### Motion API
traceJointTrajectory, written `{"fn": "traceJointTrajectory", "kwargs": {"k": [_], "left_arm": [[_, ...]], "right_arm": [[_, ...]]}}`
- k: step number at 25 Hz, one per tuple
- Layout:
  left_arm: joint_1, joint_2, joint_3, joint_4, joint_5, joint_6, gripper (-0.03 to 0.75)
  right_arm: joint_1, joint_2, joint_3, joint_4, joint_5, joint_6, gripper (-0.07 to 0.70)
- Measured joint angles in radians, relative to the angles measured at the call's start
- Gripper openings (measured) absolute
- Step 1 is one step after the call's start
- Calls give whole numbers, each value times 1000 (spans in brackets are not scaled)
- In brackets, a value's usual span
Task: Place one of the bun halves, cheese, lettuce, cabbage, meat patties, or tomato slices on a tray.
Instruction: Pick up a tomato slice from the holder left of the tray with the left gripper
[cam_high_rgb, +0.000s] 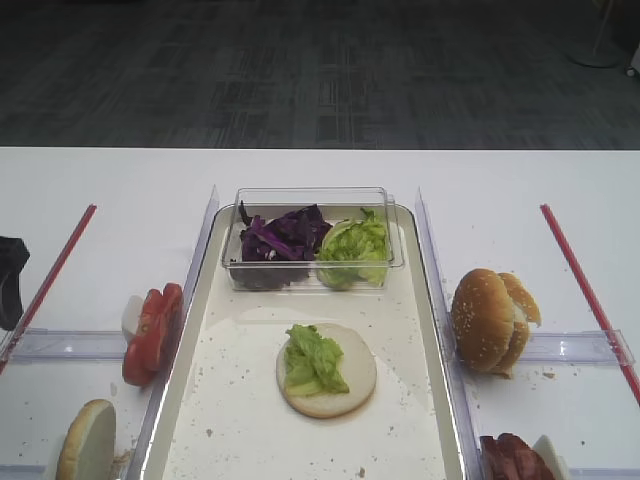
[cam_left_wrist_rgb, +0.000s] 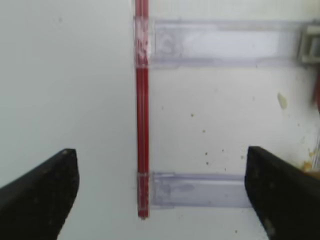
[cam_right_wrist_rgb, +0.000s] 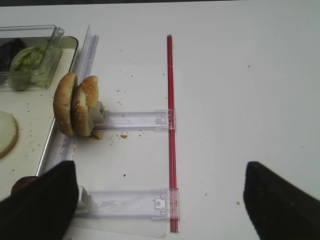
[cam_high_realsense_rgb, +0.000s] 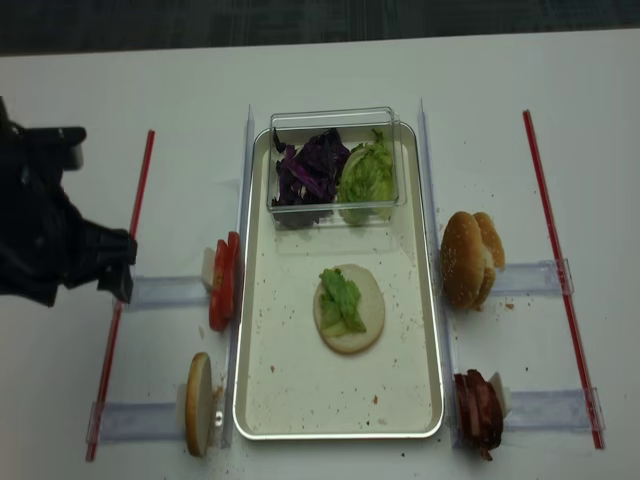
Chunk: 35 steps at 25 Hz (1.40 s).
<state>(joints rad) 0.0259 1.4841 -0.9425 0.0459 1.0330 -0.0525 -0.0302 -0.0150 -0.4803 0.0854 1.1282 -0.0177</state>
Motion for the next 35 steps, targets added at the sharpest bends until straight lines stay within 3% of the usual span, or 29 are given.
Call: {"fn": "traceJointTrajectory", "kwargs": {"k": [7,13,18,28,35], "left_arm": [[0,162,-168,0,-2,0,618],[-13,182,-203,-17,20,0,618],[-112,183,-205,-25,28,-42,618],[-385,183,-238,-37,10,-219,618],[-479,185,-240,-54,-13,-309,618]], "right_arm": [[-1,0,0,0,0,0,679],[-2,0,0,0,0,0,679],[-2,0,0,0,0,0,679],[-2,0,0,0,0,0,679],[-2,0,0,0,0,0,679]]}}
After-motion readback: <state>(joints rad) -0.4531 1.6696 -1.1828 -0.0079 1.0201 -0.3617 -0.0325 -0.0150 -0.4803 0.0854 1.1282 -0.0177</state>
